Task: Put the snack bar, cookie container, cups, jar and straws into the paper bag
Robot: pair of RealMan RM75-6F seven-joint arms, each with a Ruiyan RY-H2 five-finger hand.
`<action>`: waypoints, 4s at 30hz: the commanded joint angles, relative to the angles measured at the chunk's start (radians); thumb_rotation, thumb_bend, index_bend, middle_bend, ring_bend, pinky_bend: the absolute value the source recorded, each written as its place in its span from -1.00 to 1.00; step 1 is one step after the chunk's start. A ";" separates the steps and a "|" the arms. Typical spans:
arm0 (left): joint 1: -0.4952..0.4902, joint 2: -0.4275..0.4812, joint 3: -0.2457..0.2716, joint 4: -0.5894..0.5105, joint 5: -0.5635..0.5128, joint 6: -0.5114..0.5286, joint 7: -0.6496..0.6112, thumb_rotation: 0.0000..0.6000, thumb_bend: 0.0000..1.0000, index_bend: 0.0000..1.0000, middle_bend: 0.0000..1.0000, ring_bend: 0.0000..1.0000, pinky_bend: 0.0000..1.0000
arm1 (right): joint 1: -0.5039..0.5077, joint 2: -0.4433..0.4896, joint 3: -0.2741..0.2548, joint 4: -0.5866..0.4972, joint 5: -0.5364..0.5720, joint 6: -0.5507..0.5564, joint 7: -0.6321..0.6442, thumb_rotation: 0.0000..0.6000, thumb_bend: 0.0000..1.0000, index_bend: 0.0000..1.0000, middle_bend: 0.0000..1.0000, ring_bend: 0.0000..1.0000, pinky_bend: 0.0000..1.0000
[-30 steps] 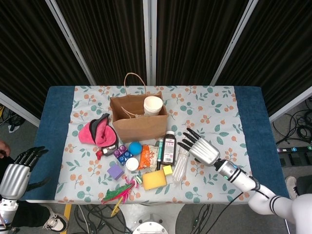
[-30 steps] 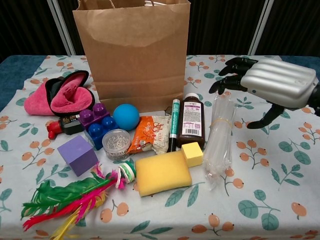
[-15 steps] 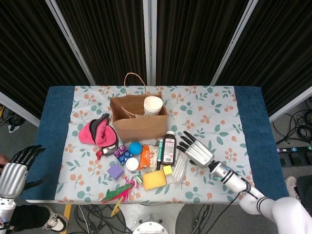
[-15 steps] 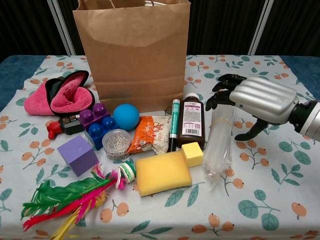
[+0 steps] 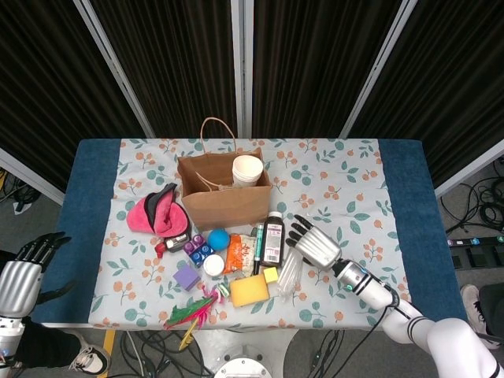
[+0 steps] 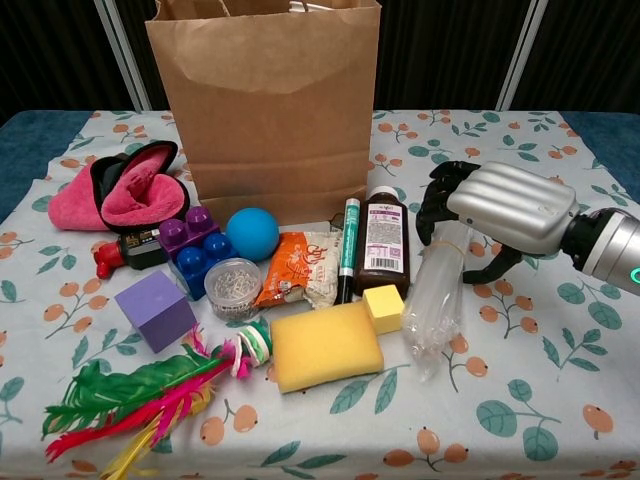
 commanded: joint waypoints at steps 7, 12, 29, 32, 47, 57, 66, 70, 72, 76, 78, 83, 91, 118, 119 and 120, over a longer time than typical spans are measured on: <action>0.005 -0.001 0.002 -0.005 0.002 0.008 0.002 1.00 -0.80 -0.47 -0.44 -0.61 -0.49 | -0.007 -0.015 0.003 0.030 -0.008 0.072 0.020 1.00 -0.67 0.28 0.08 -0.22 -0.46; 0.008 0.001 0.004 -0.014 0.005 0.014 0.002 1.00 -0.80 -0.47 -0.44 -0.61 -0.49 | -0.009 0.009 0.019 0.001 -0.003 0.122 0.023 1.00 -0.62 0.37 0.15 -0.13 -0.39; 0.017 0.017 0.015 -0.066 0.028 0.035 0.009 1.00 -0.80 -0.47 -0.44 -0.61 -0.49 | 0.090 0.538 0.470 -1.095 0.328 0.124 -0.268 1.00 -0.63 0.38 0.17 -0.12 -0.37; 0.016 0.022 0.014 -0.073 0.030 0.037 0.009 1.00 -0.80 -0.47 -0.44 -0.61 -0.49 | 0.147 0.519 0.560 -1.179 0.442 0.088 -0.338 1.00 -0.64 0.38 0.17 -0.12 -0.36; 0.016 0.030 0.003 -0.061 0.010 0.031 -0.024 1.00 -0.80 -0.47 -0.44 -0.61 -0.49 | 0.423 0.103 0.755 -1.080 0.993 0.067 -0.387 1.00 -0.62 0.38 0.17 -0.12 -0.36; 0.019 0.031 0.002 -0.042 0.004 0.031 -0.049 1.00 -0.80 -0.47 -0.44 -0.61 -0.49 | 0.435 0.022 0.790 -0.979 1.030 0.068 -0.282 1.00 -0.62 0.39 0.17 -0.12 -0.36; 0.015 0.029 0.001 -0.036 0.003 0.022 -0.051 1.00 -0.80 -0.47 -0.44 -0.61 -0.49 | 0.414 -0.019 0.801 -0.887 1.084 0.009 -0.168 1.00 -0.62 0.40 0.15 -0.12 -0.36; 0.016 0.029 0.004 -0.031 0.005 0.020 -0.051 1.00 -0.80 -0.47 -0.44 -0.61 -0.49 | 0.404 -0.029 0.799 -0.853 1.096 -0.041 -0.118 1.00 -0.62 0.39 0.13 -0.12 -0.38; 0.016 0.029 0.003 -0.029 0.001 0.017 -0.052 1.00 -0.80 -0.47 -0.44 -0.61 -0.49 | 0.398 -0.025 0.804 -0.846 1.101 -0.080 -0.085 1.00 -0.63 0.35 0.11 -0.14 -0.41; 0.015 0.027 0.002 -0.025 -0.004 0.013 -0.054 1.00 -0.80 -0.47 -0.44 -0.61 -0.49 | 0.383 -0.004 0.809 -0.849 1.113 -0.161 -0.029 1.00 -0.71 0.22 0.01 -0.26 -0.48; 0.014 0.025 0.002 -0.025 -0.004 0.011 -0.054 1.00 -0.80 -0.47 -0.44 -0.61 -0.49 | 0.375 0.011 0.804 -0.851 1.108 -0.198 -0.009 1.00 -0.90 0.04 -0.10 -0.41 -0.58; 0.016 0.024 0.004 -0.023 -0.005 0.009 -0.055 1.00 -0.80 -0.47 -0.44 -0.61 -0.49 | 0.348 0.045 0.782 -0.851 1.046 -0.258 0.051 1.00 -1.00 -0.47 -0.35 -0.79 -0.83; 0.017 0.027 0.004 -0.029 -0.003 0.011 -0.055 1.00 -0.80 -0.47 -0.44 -0.61 -0.49 | 0.312 0.095 0.768 -0.900 0.956 -0.232 0.082 1.00 -1.00 -0.76 -0.56 -0.96 -0.97; -0.008 0.041 0.025 -0.106 0.037 -0.025 0.050 1.00 -0.79 -0.47 -0.44 -0.61 -0.49 | -0.510 0.737 0.108 -1.064 0.267 0.341 -0.395 1.00 -1.00 -0.77 -0.69 -1.00 -1.00; -0.006 0.041 0.027 -0.106 0.037 -0.025 0.052 1.00 -0.80 -0.47 -0.44 -0.61 -0.49 | -0.529 0.710 0.093 -1.012 0.257 0.354 -0.367 1.00 -1.00 -0.77 -0.69 -1.00 -1.00; -0.004 0.041 0.029 -0.106 0.036 -0.025 0.054 1.00 -0.80 -0.47 -0.44 -0.61 -0.49 | -0.546 0.682 0.081 -0.958 0.250 0.364 -0.340 1.00 -1.00 -0.77 -0.70 -1.00 -1.00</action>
